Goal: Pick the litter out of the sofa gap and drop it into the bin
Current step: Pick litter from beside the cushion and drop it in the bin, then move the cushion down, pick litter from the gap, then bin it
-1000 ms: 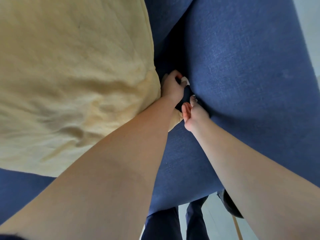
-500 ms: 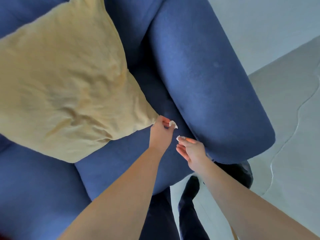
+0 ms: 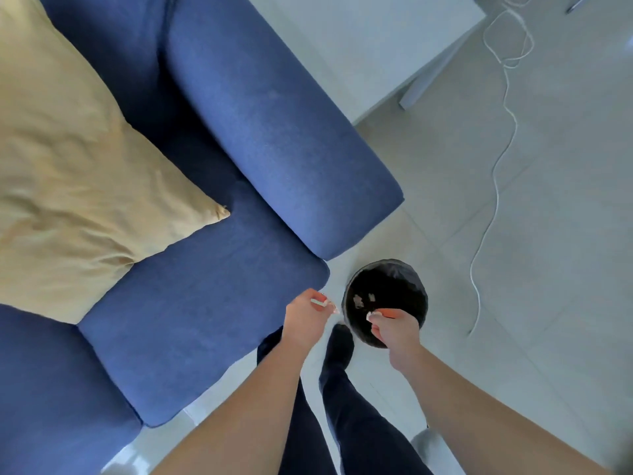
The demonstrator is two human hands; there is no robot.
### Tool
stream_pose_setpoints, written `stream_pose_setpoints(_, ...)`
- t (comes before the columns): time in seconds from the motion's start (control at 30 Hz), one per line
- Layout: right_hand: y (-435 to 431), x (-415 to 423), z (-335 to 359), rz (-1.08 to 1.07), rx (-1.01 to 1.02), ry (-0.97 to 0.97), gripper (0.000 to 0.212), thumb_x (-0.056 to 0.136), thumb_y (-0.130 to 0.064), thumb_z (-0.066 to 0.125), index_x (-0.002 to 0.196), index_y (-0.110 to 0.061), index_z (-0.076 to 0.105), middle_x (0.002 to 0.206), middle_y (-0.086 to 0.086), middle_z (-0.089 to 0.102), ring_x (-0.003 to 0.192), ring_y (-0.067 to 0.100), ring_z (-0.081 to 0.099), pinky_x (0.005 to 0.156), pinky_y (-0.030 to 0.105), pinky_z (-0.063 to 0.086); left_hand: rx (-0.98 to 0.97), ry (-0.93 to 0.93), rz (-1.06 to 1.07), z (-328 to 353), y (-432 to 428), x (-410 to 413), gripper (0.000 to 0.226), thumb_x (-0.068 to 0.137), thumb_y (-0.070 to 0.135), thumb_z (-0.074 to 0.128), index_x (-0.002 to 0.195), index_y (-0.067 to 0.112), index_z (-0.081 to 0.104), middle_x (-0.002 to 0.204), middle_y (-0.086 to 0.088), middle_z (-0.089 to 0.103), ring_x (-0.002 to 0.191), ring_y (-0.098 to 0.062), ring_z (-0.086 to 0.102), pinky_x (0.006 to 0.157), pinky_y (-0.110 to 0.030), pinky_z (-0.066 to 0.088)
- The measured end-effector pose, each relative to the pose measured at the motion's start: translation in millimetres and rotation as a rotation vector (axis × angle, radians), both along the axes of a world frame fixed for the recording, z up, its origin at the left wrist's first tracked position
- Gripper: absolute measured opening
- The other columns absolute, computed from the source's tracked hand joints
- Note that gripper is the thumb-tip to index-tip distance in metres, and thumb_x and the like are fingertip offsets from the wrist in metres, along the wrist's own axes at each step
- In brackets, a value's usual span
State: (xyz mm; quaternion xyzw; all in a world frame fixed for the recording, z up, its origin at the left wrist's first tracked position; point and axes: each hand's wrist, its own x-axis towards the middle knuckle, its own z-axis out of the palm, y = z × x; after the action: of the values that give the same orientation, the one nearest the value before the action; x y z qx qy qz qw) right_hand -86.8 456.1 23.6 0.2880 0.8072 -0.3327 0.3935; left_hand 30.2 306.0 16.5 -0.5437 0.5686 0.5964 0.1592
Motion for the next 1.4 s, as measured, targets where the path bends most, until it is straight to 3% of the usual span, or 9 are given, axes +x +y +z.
stream_pose_setpoints(0.23,75,-29,5,-0.01,-0.051,0.023,0.06,0.088,-0.003,0.079,0.145,-0.011,0.064,0.127,0.017,0.071,0.111,0.032,0.069,0.107,0.039,0.054,0.114,0.055,-0.162,9,75,-27,0.037,0.097,0.029,0.076,0.133,0.022,0.069,0.121,-0.005,0.077,0.11,-0.025,0.075,0.099,-0.035,0.058)
stream_pose_setpoints(0.33,89,-31,10,0.013,-0.061,0.015,0.056,0.09,-0.003,0.076,0.144,-0.011,0.065,0.133,0.018,0.07,0.119,0.036,0.068,0.108,0.047,0.055,0.108,0.015,-0.229,14,83,-27,0.048,0.098,0.026,0.073,0.145,0.021,0.062,0.132,-0.006,0.072,0.119,-0.026,0.071,0.108,-0.038,0.054)
stream_pose_setpoints(0.67,62,-23,41,0.114,-0.156,-0.034,0.044,0.093,-0.001,0.07,0.135,-0.015,0.072,0.112,0.016,0.074,0.101,0.034,0.072,0.096,0.044,0.062,0.023,-0.018,-0.126,43,46,7,0.048,0.098,0.032,0.072,0.145,0.024,0.063,0.127,-0.001,0.071,0.108,-0.024,0.073,0.082,-0.026,0.055)
stream_pose_setpoints(0.83,6,-13,59,0.251,-0.209,-0.046,0.043,0.092,-0.005,0.068,0.132,-0.019,0.074,0.086,0.008,0.07,0.083,0.026,0.062,0.1,0.045,0.06,-0.047,0.01,0.001,68,5,35,0.049,0.099,0.032,0.069,0.147,0.024,0.061,0.129,-0.002,0.073,0.115,-0.026,0.072,0.095,-0.034,0.057)
stream_pose_setpoints(0.93,-37,-2,74,0.345,-0.262,-0.037,0.041,0.09,-0.007,0.067,0.129,-0.015,0.074,0.084,0.008,0.064,0.077,0.025,0.056,0.081,0.037,0.056,-0.075,0.029,0.12,83,-23,57,0.048,0.1,0.032,0.068,0.146,0.022,0.062,0.123,0.0,0.074,0.115,-0.026,0.072,0.103,-0.042,0.058)
stream_pose_setpoints(1.03,-85,10,88,0.502,-0.262,-0.017,0.039,0.085,-0.014,0.066,0.123,-0.008,0.075,0.078,0.003,0.058,0.074,0.023,0.053,0.079,0.038,0.057,-0.095,0.041,0.256,96,-56,83,0.048,0.101,0.033,0.066,0.147,0.023,0.061,0.121,0.003,0.072,0.109,-0.023,0.072,0.087,-0.034,0.061)
stream_pose_setpoints(1.17,-158,30,105,0.636,-0.297,-0.004,0.051,0.082,-0.021,0.068,0.133,-0.023,0.073,0.085,-0.001,0.068,0.077,0.015,0.064,0.084,0.036,0.064,-0.155,0.027,0.401,114,-104,126,0.047,0.102,0.04,0.064,0.147,0.029,0.059,0.123,0.009,0.07,0.093,-0.013,0.072,0.054,-0.014,0.05)
stream_pose_setpoints(1.27,-211,47,112,0.677,-0.314,0.022,0.054,0.08,-0.028,0.072,0.134,-0.027,0.074,0.086,-0.002,0.067,0.076,0.012,0.067,0.09,0.037,0.066,-0.193,-0.005,0.505,122,-141,161,0.048,0.102,0.043,0.063,0.147,0.03,0.058,0.128,0.009,0.069,0.1,-0.012,0.069,0.054,-0.017,0.049)
stream_pose_setpoints(1.4,-276,75,120,0.775,-0.38,0.02,0.061,0.082,-0.037,0.08,0.142,-0.029,0.068,0.127,-0.008,0.068,0.104,0.005,0.069,0.098,0.037,0.061,-0.23,-0.048,0.61,124,-188,206,0.053,0.103,0.048,0.06,0.151,0.028,0.053,0.133,0.009,0.065,0.108,-0.011,0.065,0.067,-0.028,0.054)
